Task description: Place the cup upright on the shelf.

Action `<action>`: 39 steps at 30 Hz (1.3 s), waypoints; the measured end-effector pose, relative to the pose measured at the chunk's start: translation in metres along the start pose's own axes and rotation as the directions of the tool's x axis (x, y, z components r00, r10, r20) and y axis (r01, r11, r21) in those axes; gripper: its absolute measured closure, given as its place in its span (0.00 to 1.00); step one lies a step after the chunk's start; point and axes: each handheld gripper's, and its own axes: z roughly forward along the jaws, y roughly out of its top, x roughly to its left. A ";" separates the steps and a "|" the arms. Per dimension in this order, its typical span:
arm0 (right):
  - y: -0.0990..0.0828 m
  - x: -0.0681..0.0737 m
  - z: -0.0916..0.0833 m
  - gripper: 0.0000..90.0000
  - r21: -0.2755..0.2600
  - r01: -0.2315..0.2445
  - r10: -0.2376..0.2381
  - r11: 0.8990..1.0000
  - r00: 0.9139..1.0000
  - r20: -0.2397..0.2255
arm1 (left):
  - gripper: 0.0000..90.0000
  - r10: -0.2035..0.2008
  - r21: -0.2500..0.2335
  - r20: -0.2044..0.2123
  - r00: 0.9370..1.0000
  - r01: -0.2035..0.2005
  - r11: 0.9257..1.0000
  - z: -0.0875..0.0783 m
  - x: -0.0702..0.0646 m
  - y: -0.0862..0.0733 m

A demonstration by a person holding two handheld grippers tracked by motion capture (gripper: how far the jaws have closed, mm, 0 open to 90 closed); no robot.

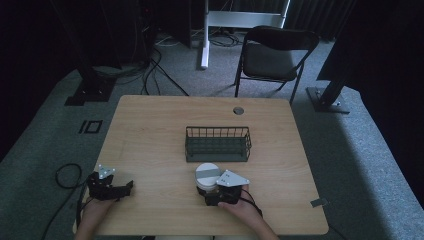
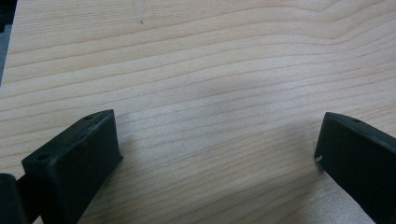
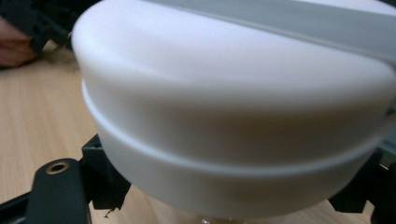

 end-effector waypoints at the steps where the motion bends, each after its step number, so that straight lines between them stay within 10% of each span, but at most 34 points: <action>1: 0.000 0.000 0.000 0.21 0.000 0.000 0.000 1.000 1.000 0.000 | 0.00 0.000 0.000 0.000 1.000 0.000 1.000 0.000 0.000 0.000; 39: 0.079 -0.020 -0.019 0.21 -0.121 -0.023 0.024 0.992 1.000 0.006 | 0.00 -0.002 0.000 0.000 1.000 0.002 1.000 0.000 0.000 0.000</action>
